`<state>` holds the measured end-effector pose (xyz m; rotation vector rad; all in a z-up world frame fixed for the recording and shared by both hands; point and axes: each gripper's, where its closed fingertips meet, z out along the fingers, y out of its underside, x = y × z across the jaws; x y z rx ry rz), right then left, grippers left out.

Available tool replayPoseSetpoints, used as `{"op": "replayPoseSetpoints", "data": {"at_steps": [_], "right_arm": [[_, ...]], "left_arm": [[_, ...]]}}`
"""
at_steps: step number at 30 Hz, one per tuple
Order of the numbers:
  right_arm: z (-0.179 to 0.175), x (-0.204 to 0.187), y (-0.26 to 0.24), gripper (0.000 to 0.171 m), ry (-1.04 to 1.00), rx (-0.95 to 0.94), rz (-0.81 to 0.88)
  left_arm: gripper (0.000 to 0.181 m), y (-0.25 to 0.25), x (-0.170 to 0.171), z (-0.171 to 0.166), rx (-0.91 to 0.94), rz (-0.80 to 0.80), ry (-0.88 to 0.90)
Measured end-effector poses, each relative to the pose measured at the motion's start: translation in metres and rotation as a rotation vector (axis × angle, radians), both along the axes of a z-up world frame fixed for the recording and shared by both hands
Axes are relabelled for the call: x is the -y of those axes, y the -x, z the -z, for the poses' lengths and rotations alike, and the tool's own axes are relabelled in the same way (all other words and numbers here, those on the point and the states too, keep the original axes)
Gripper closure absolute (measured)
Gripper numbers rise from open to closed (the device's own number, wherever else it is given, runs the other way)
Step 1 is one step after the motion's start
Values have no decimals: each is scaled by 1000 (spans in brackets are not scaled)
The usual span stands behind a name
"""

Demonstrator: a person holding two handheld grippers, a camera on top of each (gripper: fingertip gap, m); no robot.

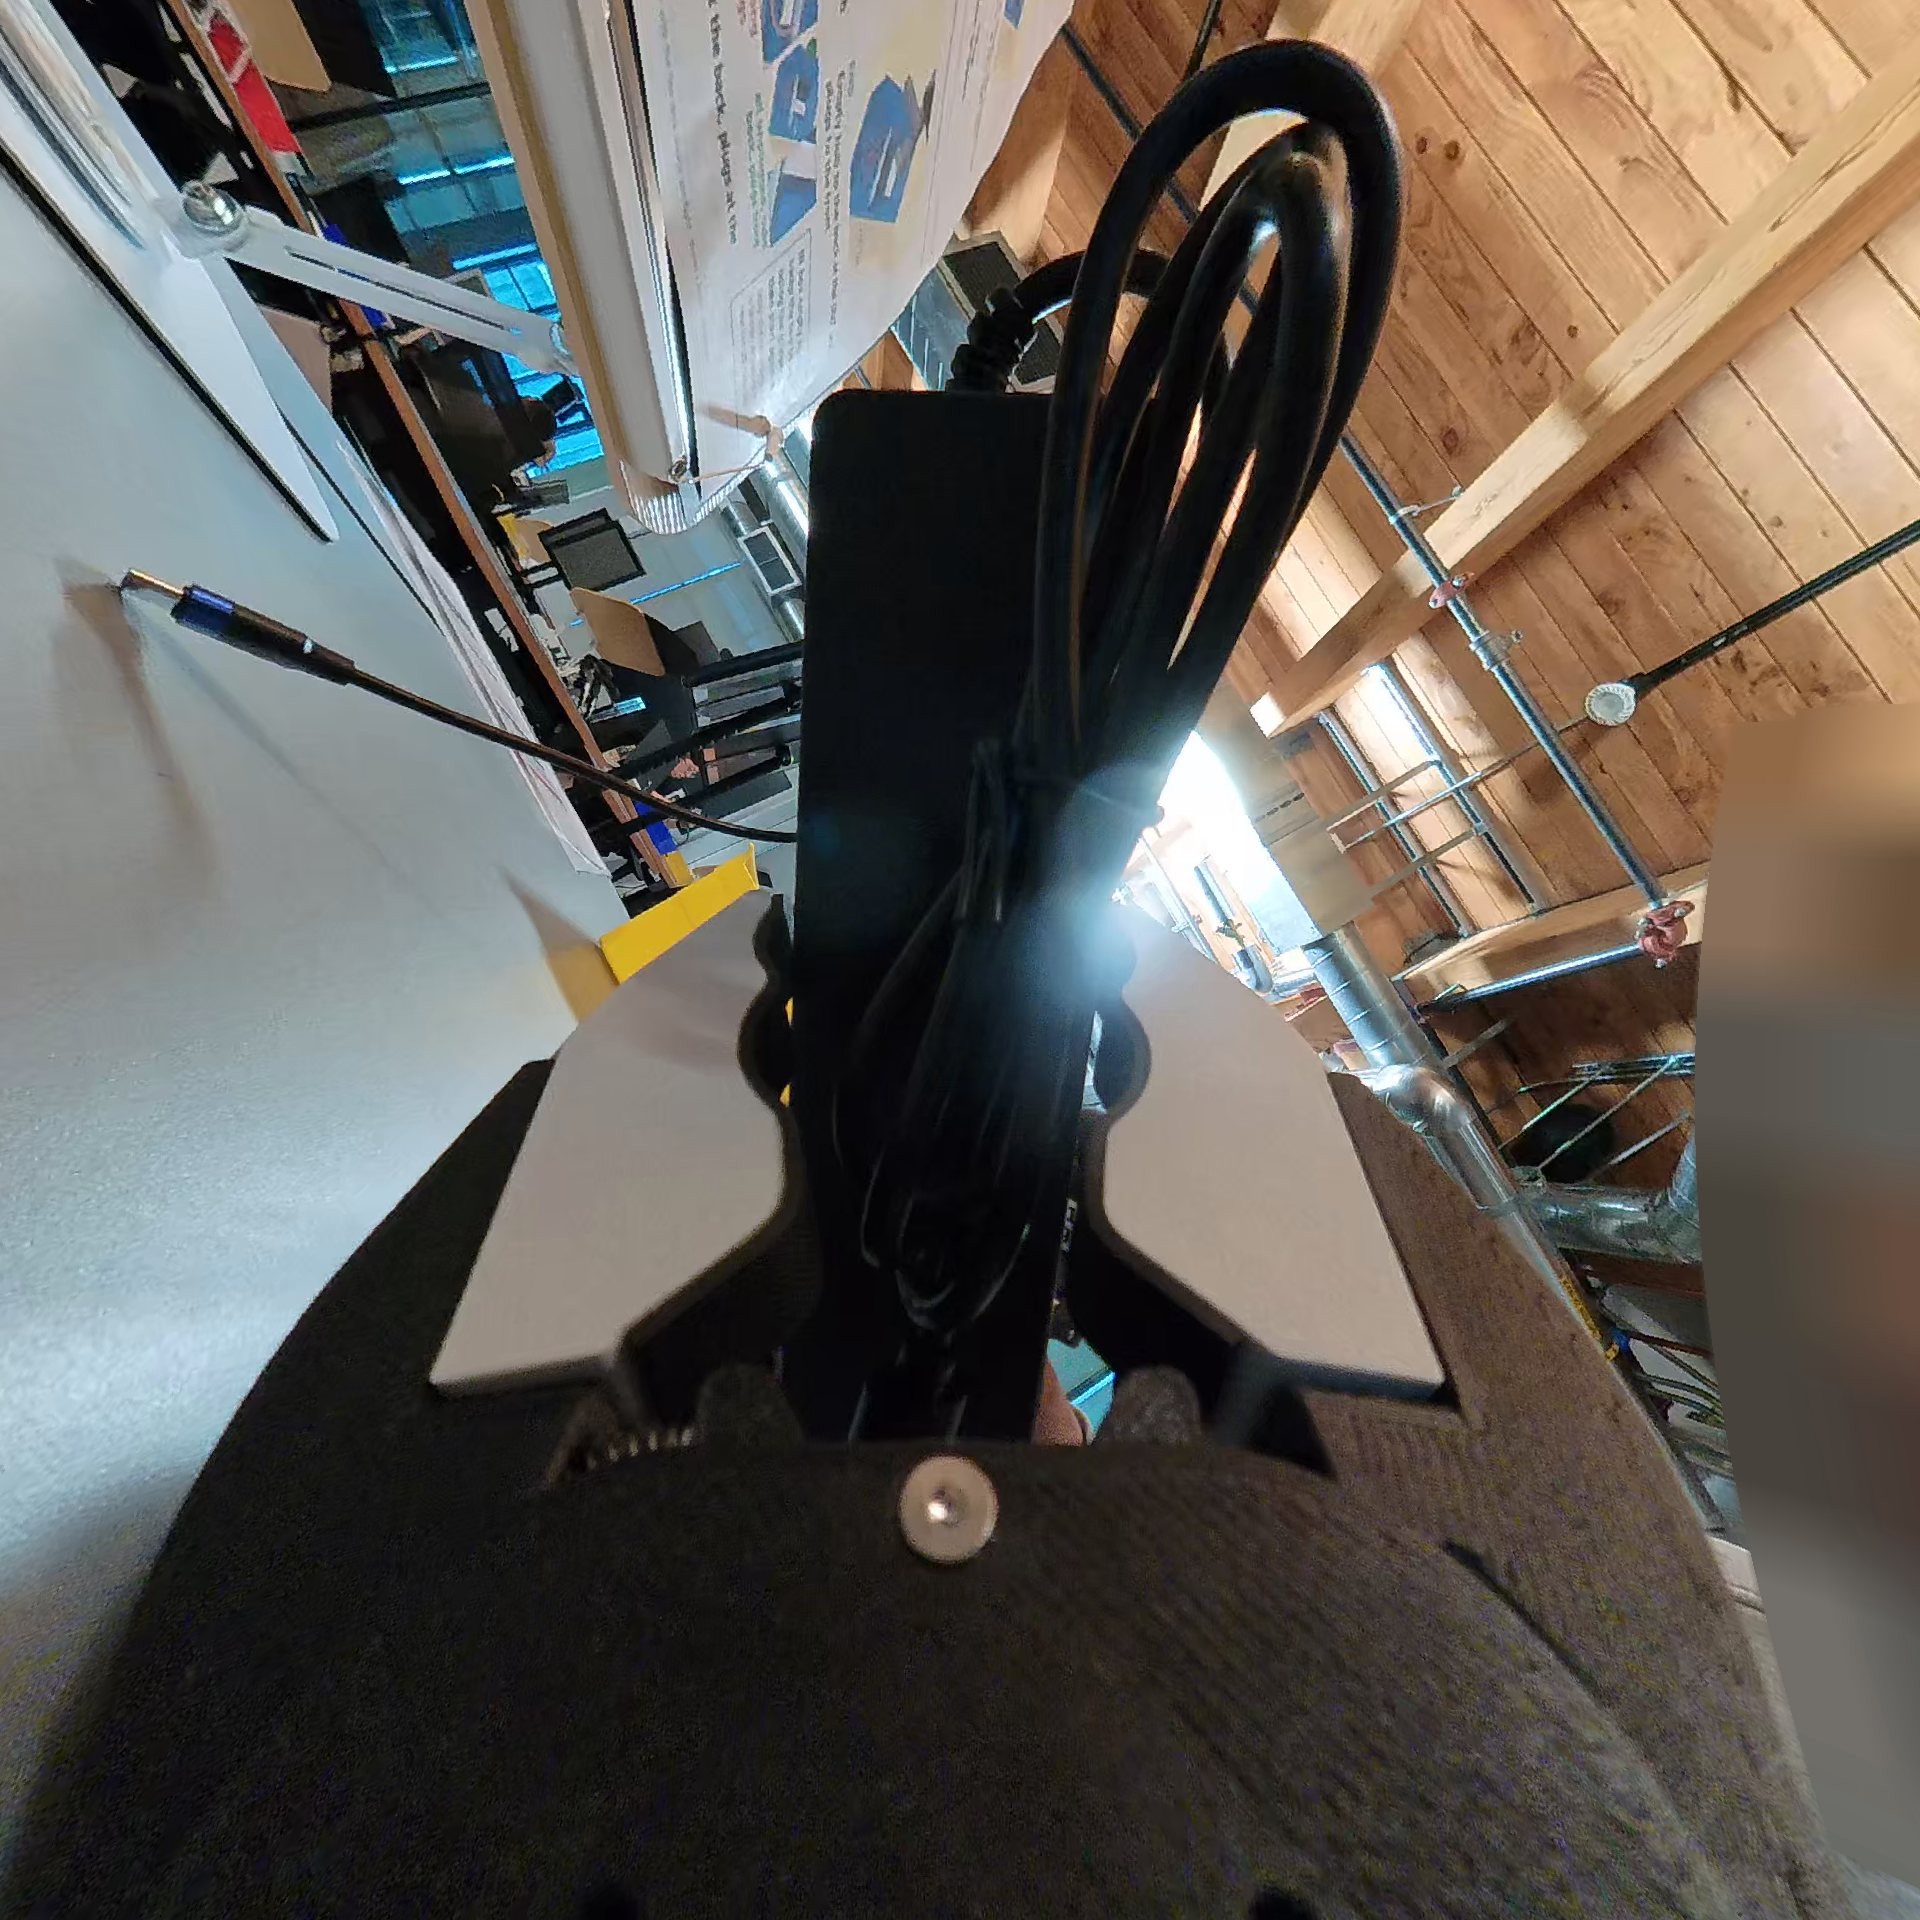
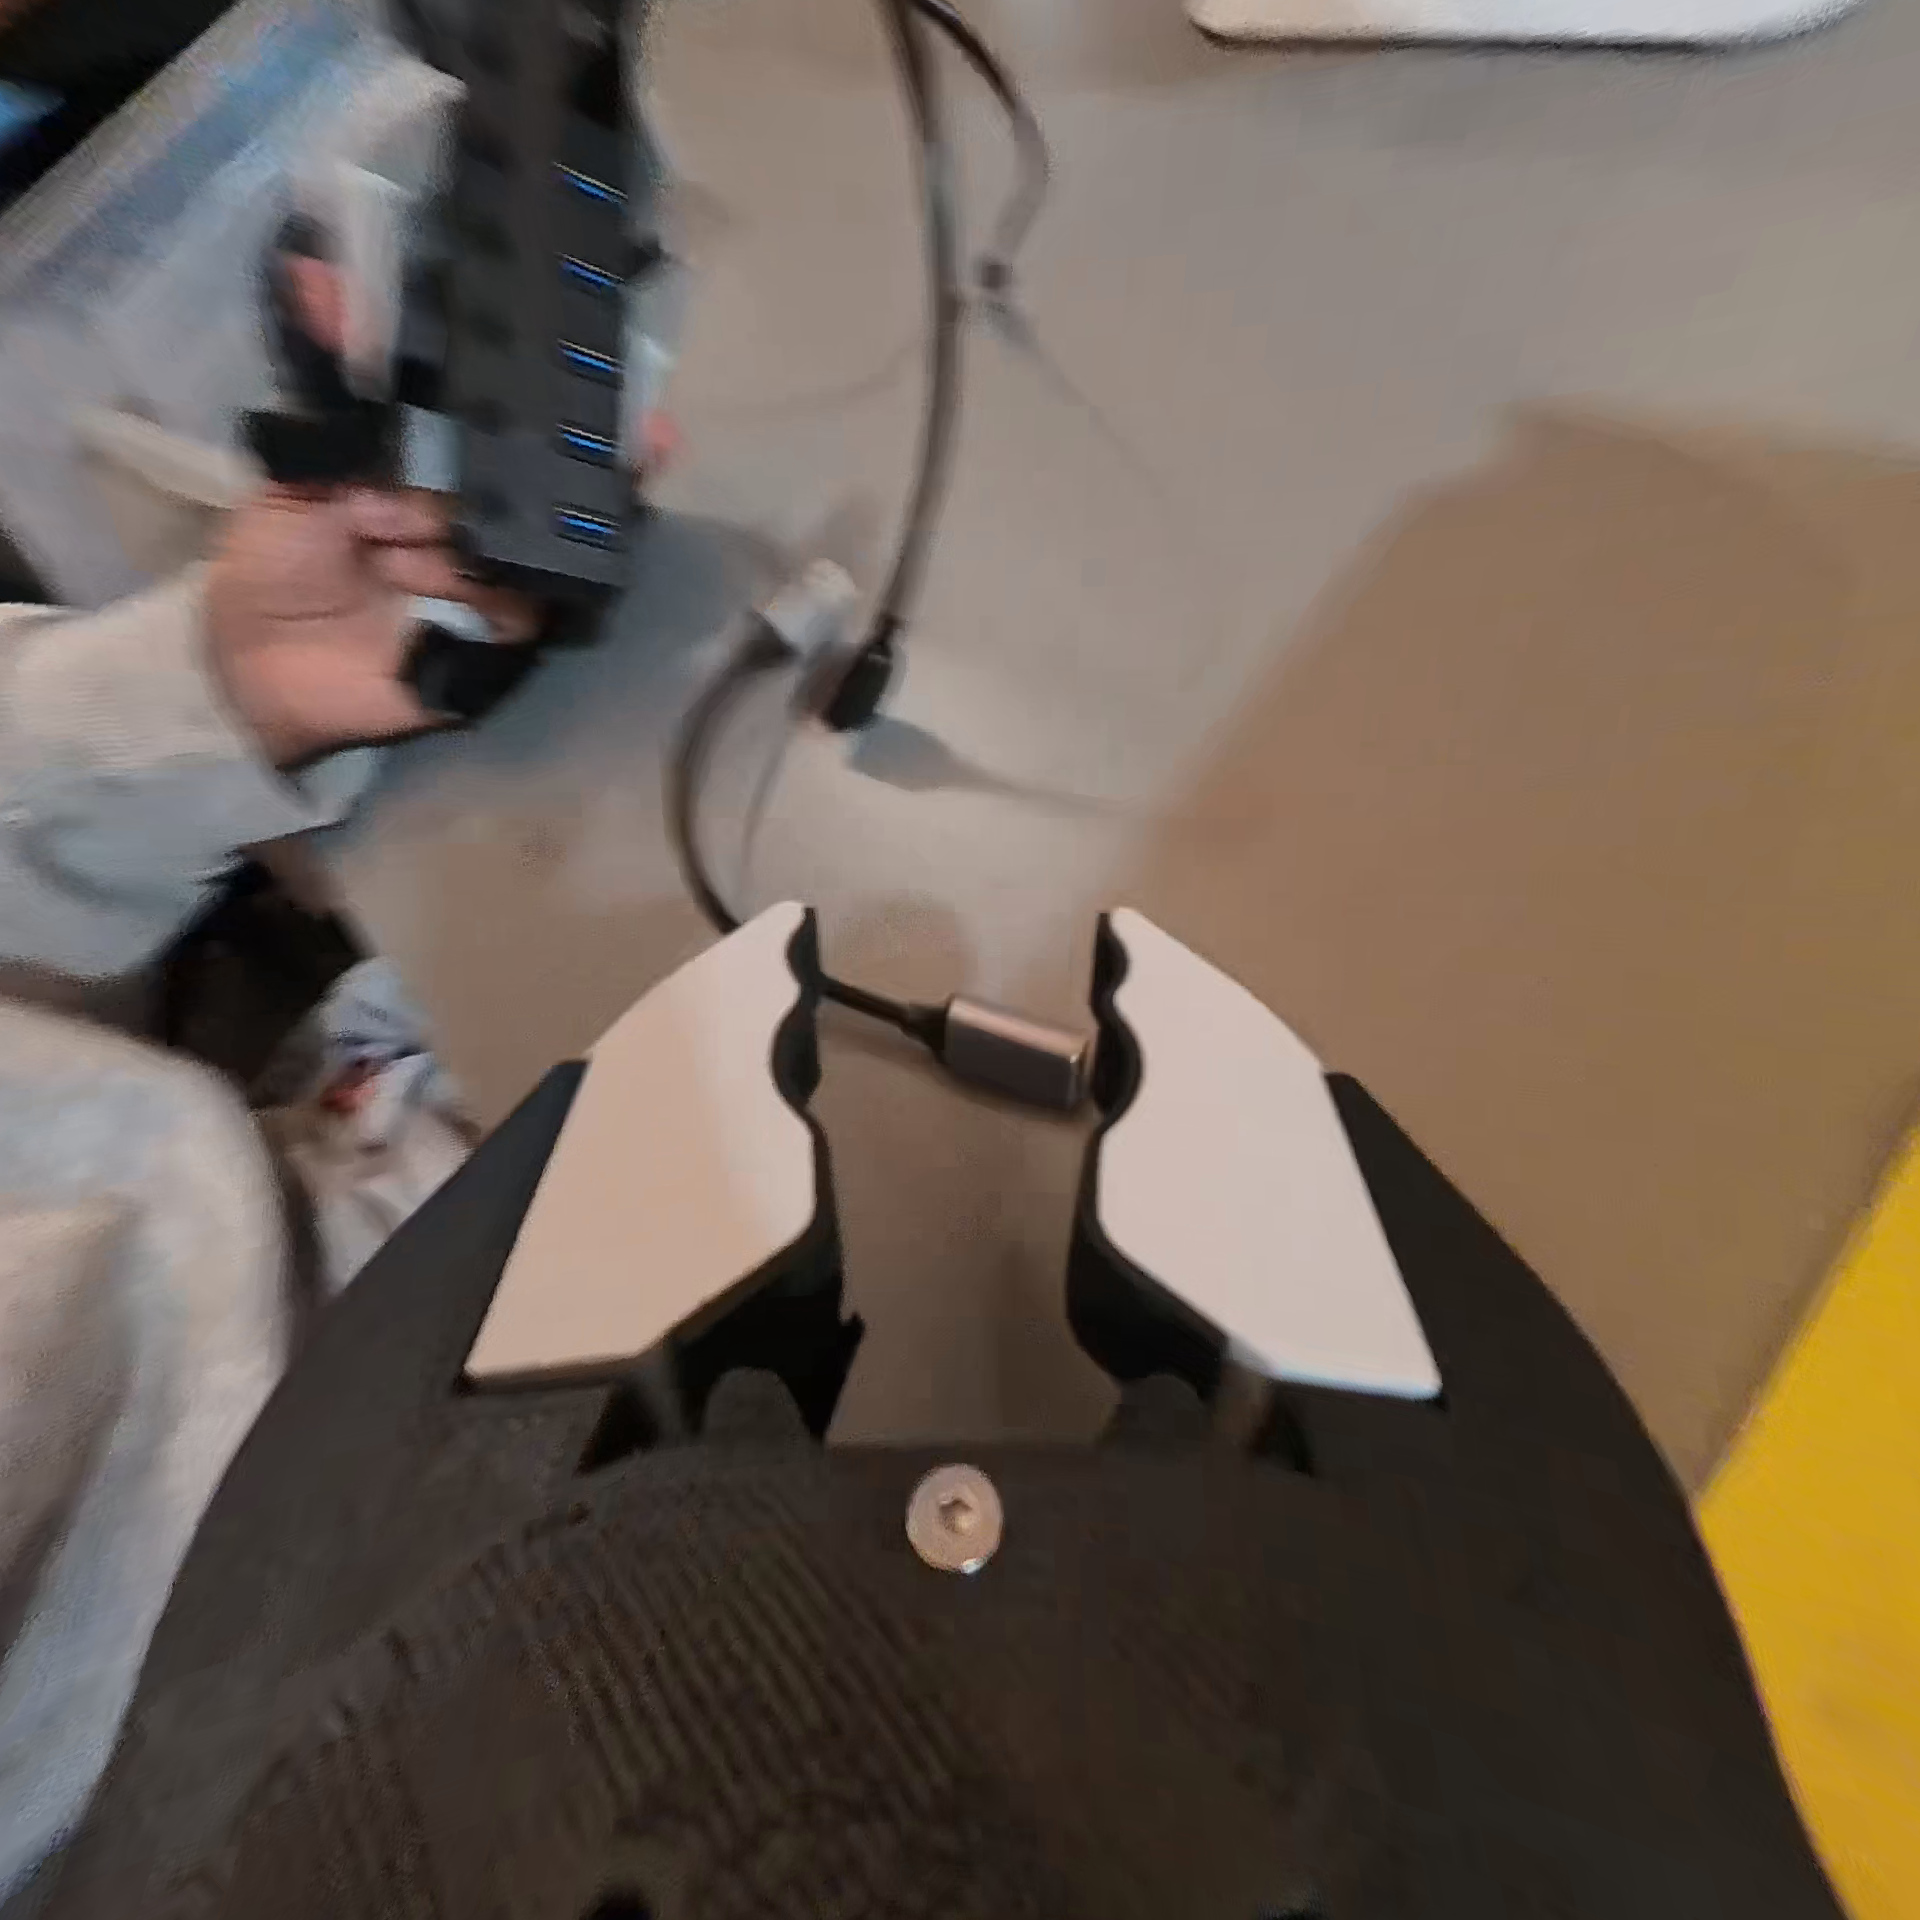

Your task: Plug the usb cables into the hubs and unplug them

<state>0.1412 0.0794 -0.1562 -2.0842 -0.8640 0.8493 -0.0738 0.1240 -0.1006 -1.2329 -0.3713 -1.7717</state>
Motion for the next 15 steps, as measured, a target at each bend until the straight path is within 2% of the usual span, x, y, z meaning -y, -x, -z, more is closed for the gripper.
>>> {"op": "replayPoseSetpoints", "data": {"at_steps": [2,4,8,12,15], "right_arm": [[1,-7,-3,115,-53,44,50],[-10,-12,1,117,-161,61,73],[-22,4,46,128,-304,84,-31],[0,32,106,134,-251,116,-220],[27,29,126,130,-245,237,-286]], "left_arm": [[124,0,0,0,0,-1,-1],[125,0,0,0,-1,-1,-2],[124,0,0,0,-1,-1,-2],[124,0,0,0,-2,-1,-3],[124,0,0,0,-3,0,-3]]}}
